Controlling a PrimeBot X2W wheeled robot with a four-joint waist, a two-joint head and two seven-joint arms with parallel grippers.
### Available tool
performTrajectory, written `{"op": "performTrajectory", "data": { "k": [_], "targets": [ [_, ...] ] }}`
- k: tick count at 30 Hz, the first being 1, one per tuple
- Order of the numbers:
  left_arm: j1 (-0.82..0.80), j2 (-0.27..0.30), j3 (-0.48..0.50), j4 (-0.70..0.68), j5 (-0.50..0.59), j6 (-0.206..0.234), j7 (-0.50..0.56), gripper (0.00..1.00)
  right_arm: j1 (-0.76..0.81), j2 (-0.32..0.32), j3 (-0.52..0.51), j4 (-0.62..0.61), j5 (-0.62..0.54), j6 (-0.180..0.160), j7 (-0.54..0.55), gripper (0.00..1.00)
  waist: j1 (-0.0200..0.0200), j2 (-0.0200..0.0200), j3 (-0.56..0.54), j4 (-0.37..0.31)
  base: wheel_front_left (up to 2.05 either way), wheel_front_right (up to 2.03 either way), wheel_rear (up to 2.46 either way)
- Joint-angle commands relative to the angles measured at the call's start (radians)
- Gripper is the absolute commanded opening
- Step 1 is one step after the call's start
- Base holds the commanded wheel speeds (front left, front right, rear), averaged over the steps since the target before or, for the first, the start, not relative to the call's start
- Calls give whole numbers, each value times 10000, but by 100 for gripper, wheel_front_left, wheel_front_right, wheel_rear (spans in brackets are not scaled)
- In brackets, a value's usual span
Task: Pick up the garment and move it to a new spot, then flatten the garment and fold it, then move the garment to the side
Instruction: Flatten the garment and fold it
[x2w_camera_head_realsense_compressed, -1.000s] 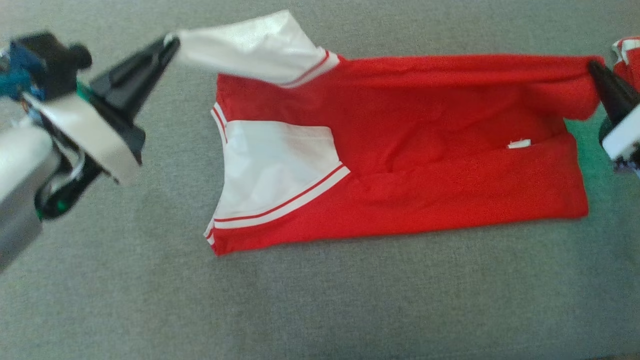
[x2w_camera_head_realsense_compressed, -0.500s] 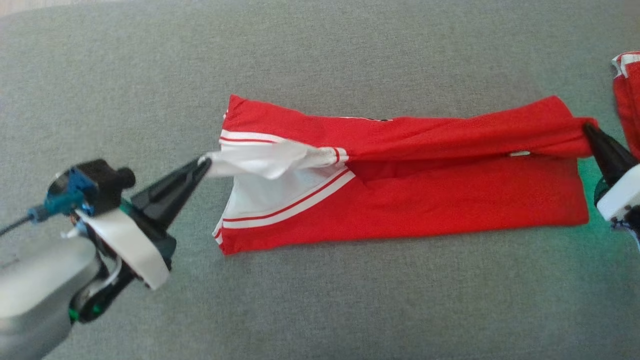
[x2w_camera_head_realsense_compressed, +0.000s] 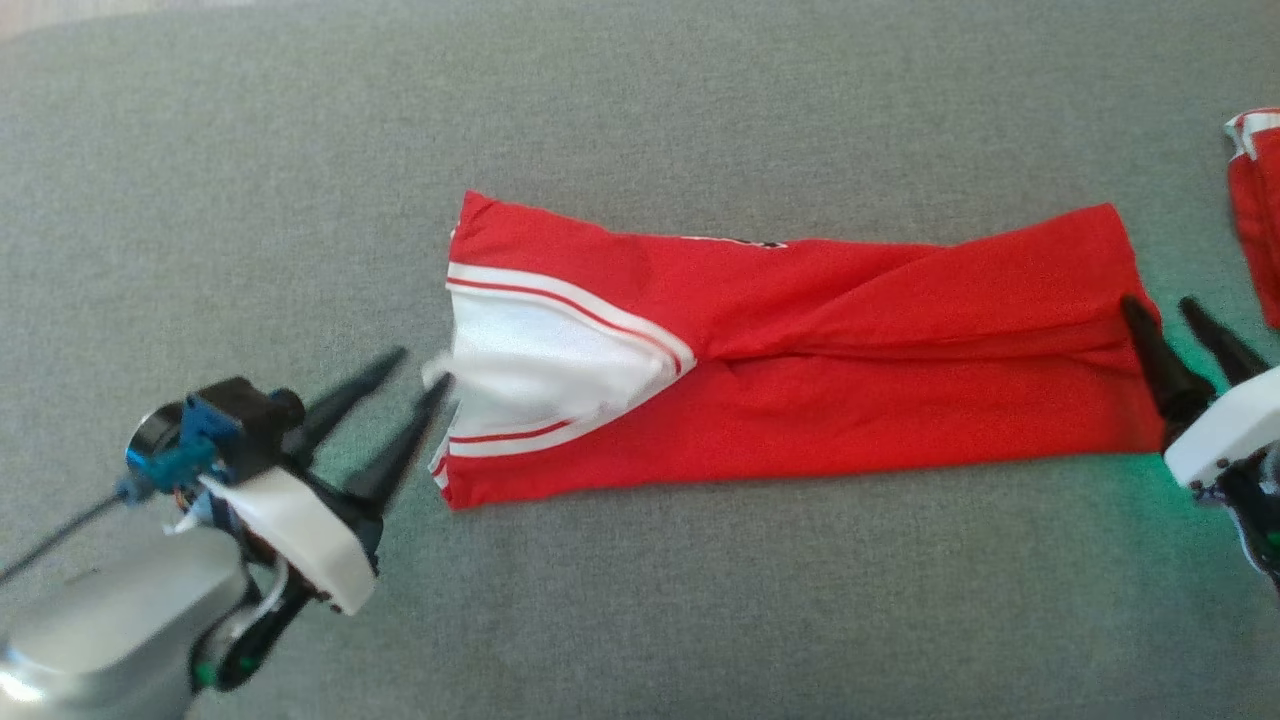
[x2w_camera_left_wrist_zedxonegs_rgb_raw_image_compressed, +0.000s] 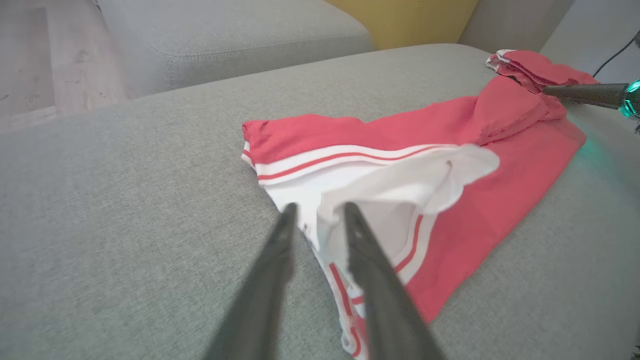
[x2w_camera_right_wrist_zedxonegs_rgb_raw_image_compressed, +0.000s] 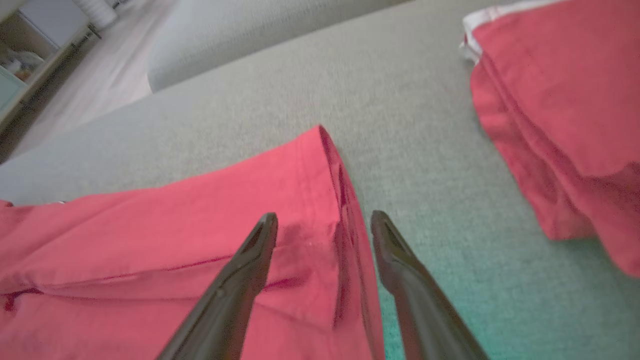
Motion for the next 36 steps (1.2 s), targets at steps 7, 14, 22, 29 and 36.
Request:
{"op": "performTrajectory", "data": {
  "k": [7, 14, 22, 29, 36],
  "targets": [
    [1717, -1332, 3184, -226, 1179, 2925, -449, 100, 1218, 633, -1402, 85, -1219, 67, -2082, 100, 0, 0, -507, 99, 0, 0, 0],
    [5181, -3878, 7362, -1400, 5304, 4502, -453, 100, 2102, 1918, -2825, 256, -2357, 67, -2810, 100, 0, 0, -1094, 454, 0, 0, 0],
    [6935, -5606, 8150, -1711, 7718, 3630, -454, 100, 1814, 2399, -4088, 718, -3295, 67, -2250, 100, 0, 0, -1363, 1136, 0, 0, 0],
    [7030, -6232, 8324, -1499, 9026, 2803, -455, 100, 1291, 2480, -4979, 1956, -3821, 67, -1313, 100, 0, 0, -1223, 1744, 0, 0, 0],
    [7059, -6540, 8905, -1294, 9461, 2256, -455, 100, 1209, 2636, -4658, 2212, -3604, 67, -293, 0, 0, 0, -1197, 1877, 0, 0, 0]
  ]
}}
